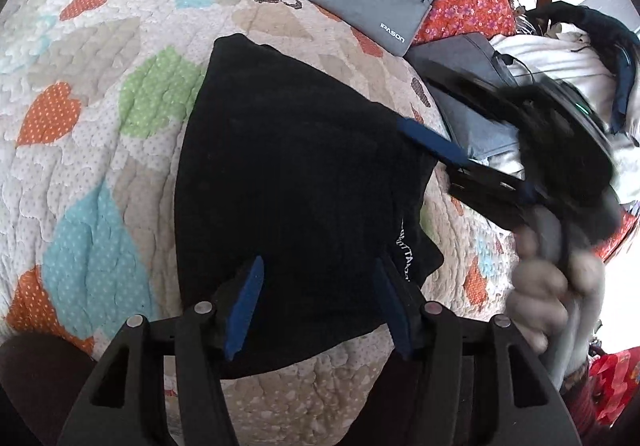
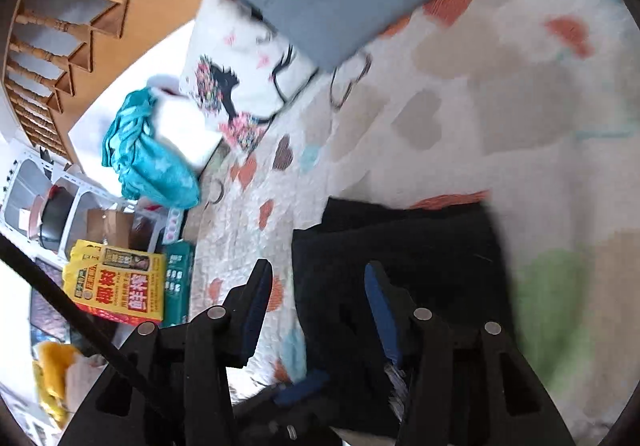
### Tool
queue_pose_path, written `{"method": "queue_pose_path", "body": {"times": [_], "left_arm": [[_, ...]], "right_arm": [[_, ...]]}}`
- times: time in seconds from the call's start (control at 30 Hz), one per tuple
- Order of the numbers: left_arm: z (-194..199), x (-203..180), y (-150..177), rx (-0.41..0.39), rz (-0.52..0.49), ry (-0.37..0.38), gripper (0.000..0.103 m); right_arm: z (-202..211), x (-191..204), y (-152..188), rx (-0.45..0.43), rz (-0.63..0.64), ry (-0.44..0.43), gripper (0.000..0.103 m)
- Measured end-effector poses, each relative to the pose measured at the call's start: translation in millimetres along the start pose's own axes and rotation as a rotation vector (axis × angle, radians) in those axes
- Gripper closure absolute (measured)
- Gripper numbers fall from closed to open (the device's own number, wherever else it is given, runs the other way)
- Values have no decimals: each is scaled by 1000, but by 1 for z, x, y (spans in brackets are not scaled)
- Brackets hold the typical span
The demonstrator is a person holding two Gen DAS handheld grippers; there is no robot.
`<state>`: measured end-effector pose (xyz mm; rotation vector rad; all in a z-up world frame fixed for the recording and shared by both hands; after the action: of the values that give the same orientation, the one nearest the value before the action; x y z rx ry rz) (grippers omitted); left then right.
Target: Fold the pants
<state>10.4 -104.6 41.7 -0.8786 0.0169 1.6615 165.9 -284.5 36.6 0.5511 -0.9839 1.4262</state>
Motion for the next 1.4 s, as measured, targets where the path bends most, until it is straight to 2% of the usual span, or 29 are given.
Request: {"method": "queue_pose_path", "body": {"times": [0.07, 0.1, 0.13, 0.2, 0.27, 0.3, 0.33, 0.4, 0.47, 0.57, 0.7, 0.8, 0.87, 0.9, 0.97, 1.0, 1.07, 1.1, 1.13, 1.17, 1.27, 1.4], "left_arm": [[0, 1, -1, 1, 3, 9, 47], [0, 1, -1, 2, 3, 14, 47], [0, 1, -2, 5, 4, 20, 47], [4, 1, -5, 24, 11, 45, 47], [15, 3, -11, 38, 32, 110, 47], [24, 5, -14, 23, 41, 154, 47], [33, 7, -17, -1, 47, 171, 47], [46, 15, -23, -45, 68, 173, 46], [54, 31, -33, -77, 119, 168, 41], [46, 58, -45, -70, 190, 138, 41], [14, 71, -54, -4, 234, 175, 41], [-10, 70, -60, 34, 226, 176, 38], [-20, 68, -63, 51, 203, 175, 31], [-24, 67, -64, 58, 198, 176, 29], [-34, 64, -66, 72, 194, 175, 28], [-36, 62, -67, 78, 185, 163, 28], [-36, 51, -66, 82, 129, 113, 31], [-35, 45, -65, 83, 100, 95, 36], [-33, 44, -64, 83, 90, 91, 50], [-31, 43, -64, 87, 85, 98, 59], [-20, 45, -67, 75, 91, 96, 64], [-7, 46, -84, 34, 85, 82, 64]], "right_arm": [[-21, -16, -8, 19, -65, 16, 52], [-28, -22, -11, 7, -77, 48, 61], [-30, -28, -14, -5, -72, 76, 75], [-27, -31, -15, -13, -64, 99, 86], [-12, -32, -13, -33, -77, 68, 85], [1, -30, -12, -56, -74, 69, 76], [13, -30, -10, -77, -68, 67, 57], [41, -32, -6, -121, -51, 78, 36], [60, -39, -3, -121, -30, 111, 33], [70, -58, 1, -61, -34, 139, 33], [54, -83, 8, 28, -80, 99, 32], [31, -96, 10, 85, -119, 76, 31], [23, -95, 9, 86, -114, 49, 24], [21, -92, 8, 88, -104, 32, 18], [13, -83, 9, 113, -66, 25, 17], [9, -77, 12, 128, -27, 50, 17], [2, -65, 18, 146, 27, 84, 22], [0, -60, 22, 149, 46, 96, 31], [-2, -58, 24, 156, 43, 88, 42], [-3, -56, 25, 157, 35, 78, 45], [-4, -44, 24, 136, 55, 84, 50], [-6, -20, 16, 118, 96, 68, 52]]}}
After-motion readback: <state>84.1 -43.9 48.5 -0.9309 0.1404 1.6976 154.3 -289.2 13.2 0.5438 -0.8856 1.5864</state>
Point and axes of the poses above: each gripper's, at about its wrist camera, not at the fingertips, and z roughly against the way its jaws point, x to its left, y to its underside, the point moved 1 cm from there along -z, roughly the way its jaws point, and after that the axes turned 5 degrees about -z, right-handed, at the moved point
